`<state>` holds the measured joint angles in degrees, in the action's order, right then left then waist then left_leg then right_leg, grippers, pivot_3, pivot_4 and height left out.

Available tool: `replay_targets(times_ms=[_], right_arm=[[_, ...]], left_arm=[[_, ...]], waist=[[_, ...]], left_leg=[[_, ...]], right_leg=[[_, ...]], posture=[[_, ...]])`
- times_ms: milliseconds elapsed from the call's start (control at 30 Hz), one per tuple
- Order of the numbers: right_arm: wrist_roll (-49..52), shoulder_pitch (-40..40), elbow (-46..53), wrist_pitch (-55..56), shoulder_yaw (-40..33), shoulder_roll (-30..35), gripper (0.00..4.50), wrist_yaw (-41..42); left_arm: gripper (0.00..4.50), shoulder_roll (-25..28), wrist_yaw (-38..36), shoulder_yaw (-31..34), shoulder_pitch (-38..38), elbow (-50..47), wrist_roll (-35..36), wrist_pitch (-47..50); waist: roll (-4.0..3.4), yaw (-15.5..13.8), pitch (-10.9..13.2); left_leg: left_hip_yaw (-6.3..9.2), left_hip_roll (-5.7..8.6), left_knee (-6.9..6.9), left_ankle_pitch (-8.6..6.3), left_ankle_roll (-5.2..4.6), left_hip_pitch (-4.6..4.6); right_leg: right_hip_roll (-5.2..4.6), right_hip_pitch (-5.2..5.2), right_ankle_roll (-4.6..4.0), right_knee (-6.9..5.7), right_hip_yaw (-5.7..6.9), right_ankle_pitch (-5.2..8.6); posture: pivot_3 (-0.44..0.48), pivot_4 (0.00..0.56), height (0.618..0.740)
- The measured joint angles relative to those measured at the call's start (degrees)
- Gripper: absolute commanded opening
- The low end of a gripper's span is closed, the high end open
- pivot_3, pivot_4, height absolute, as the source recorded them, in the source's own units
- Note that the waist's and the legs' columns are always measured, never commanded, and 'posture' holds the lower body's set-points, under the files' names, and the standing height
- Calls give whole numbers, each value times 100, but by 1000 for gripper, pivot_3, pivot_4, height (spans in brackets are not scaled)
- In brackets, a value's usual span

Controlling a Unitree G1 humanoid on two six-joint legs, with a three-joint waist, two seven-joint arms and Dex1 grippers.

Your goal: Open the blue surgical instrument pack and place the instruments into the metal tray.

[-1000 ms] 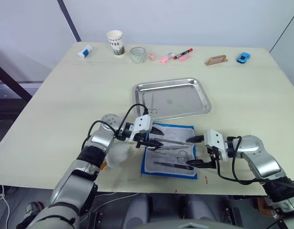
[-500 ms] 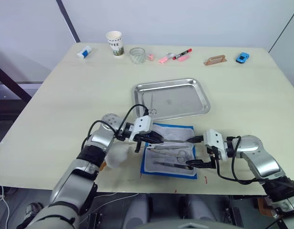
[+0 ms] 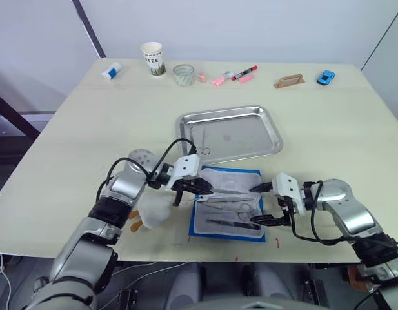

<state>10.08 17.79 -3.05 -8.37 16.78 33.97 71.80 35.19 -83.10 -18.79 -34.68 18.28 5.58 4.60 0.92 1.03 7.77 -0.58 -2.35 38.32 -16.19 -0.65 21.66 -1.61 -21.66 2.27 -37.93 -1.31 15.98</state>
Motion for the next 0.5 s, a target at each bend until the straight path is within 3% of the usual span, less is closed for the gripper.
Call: replay_targets(times_ms=[500], right_arm=[[-33, 10, 0, 5, 20, -4, 4396, 3]], left_arm=[[60, 578, -59, 55, 34, -533, 50, 524]], waist=[[1, 4, 0]], left_leg=[[-1, -2, -1, 0, 0, -2]], right_leg=[[2, 0, -1, 0, -2, 1]], posture=[[0, 150, 740]])
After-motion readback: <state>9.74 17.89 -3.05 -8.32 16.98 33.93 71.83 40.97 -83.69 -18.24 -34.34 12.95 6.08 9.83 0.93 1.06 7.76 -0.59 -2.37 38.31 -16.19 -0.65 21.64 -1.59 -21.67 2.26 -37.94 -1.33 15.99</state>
